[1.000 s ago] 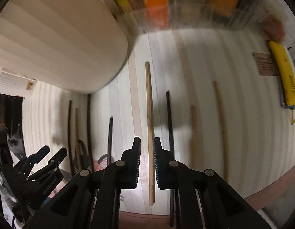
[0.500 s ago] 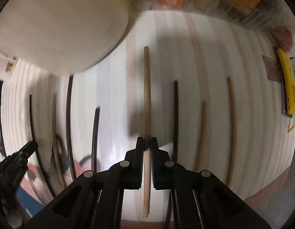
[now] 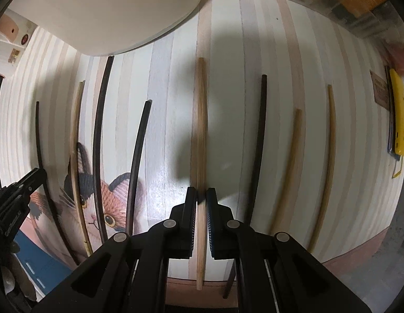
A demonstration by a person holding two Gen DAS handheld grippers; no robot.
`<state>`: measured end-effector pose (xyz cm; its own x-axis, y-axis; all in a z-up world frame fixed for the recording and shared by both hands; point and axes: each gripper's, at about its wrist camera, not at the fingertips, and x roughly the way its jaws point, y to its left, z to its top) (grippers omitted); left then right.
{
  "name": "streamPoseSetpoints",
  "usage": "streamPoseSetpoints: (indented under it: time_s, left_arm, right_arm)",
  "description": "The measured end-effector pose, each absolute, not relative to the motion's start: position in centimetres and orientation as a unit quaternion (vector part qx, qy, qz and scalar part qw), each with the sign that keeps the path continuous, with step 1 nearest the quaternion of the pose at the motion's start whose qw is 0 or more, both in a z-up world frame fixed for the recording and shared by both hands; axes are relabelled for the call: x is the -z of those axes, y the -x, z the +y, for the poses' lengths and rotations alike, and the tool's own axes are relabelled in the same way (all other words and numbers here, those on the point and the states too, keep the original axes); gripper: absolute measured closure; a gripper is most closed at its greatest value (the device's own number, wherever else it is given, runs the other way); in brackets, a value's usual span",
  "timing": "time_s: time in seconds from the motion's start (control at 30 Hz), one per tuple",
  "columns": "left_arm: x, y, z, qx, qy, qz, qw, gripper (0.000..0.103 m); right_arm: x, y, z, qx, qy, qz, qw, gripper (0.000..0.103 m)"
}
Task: Organize utensils
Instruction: 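Lift both held chopsticks upright and carry them over the beige holder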
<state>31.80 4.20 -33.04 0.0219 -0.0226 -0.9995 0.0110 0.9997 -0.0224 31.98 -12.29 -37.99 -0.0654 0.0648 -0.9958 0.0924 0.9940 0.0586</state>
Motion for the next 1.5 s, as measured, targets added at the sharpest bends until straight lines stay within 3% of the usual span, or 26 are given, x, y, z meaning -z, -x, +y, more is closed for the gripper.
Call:
streamPoseSetpoints:
  time_s: [0.47,0.77,1.5]
  left_arm:
    - [33.7,-31.4,3.3,0.012,-0.002,0.698,0.716,0.095]
    - [32.8,-31.2,2.9,-0.006,-0.021,0.679,0.734,0.1]
    - [18.9,-29.5,3.6,-0.006,0.014,0.534,0.846,0.1]
  right_arm:
    - [38.1,-34.0,-12.4,0.013,-0.039,0.752,0.658,0.094]
    - [37.6,-33.3,-12.3,0.028,-0.049,0.719,0.693,0.095]
    - [23.9,-31.0,-17.0,0.036,-0.157,0.538,0.828,0.096]
